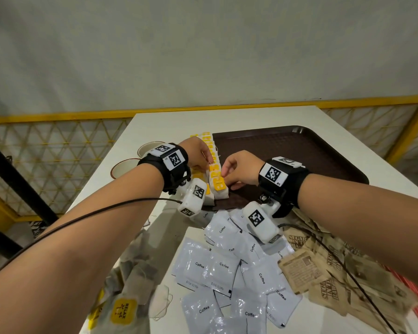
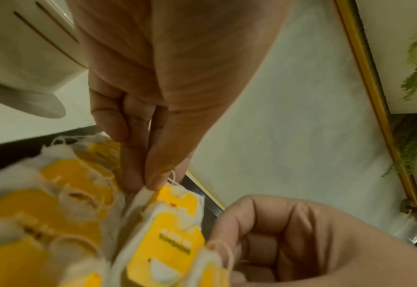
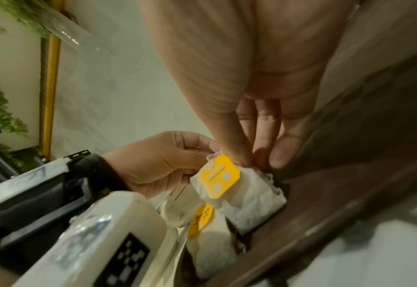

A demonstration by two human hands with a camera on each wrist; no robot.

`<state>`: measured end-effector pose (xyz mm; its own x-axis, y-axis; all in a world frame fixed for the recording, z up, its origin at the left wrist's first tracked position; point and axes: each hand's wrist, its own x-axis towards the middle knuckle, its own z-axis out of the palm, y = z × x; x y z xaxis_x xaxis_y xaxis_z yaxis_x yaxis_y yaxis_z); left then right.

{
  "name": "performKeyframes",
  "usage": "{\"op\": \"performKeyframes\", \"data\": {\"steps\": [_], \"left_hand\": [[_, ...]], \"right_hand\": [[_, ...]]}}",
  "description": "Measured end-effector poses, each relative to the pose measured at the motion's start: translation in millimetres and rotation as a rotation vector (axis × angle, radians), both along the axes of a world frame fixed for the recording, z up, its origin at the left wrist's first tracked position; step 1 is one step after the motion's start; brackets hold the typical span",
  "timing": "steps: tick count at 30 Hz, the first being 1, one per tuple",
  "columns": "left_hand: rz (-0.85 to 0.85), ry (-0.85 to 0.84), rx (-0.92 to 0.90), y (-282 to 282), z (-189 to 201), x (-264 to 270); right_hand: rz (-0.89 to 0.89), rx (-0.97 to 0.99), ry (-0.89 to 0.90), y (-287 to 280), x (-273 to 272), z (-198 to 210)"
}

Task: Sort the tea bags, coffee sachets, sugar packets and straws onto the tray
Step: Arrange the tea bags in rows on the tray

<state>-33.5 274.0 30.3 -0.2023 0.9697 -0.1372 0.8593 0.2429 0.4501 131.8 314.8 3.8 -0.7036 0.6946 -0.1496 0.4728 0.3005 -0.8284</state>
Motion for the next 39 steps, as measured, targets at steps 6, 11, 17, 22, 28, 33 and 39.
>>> {"op": "performKeyframes", "data": {"steps": [6,11,17,22,28,33,39], "left_hand": [[-0.03,0.081,-0.005,2.2,-4.0,3.7],[-0.052,0.073,-0.024,3.3,-6.9,4.5],[0.003,0.066,0.087,-0.4,2.8,-0.8],[-0.011,0.035,-0.009,-13.9,12.4,-7.9],[-0.03,0.052,-0.181,-25.3,14.3,-3.2],[-0.104,-0.002,-0.225,-28.9,10.8,3.8],[-0.066,0.028,-0.186,-19.9,5.9,13.9]], "right_hand": [[0.016,0.05,-0.02,-4.1,-4.9,0.5],[0.011,0.084,-0.019,-4.0,-5.8,-0.3],[-0.013,0.031,-0.021,-0.5,-2.8,-3.4],[-0.065,-0.054,0.006,2.8,7.5,3.7],[-0.025,-0.071,-0.062,-9.4,8.0,3.6],[-0.04,-0.037,-0.068,-13.1,6.5,2.5],[-0.051,-0.002,-0.07,-11.0,8.3,1.9]]}}
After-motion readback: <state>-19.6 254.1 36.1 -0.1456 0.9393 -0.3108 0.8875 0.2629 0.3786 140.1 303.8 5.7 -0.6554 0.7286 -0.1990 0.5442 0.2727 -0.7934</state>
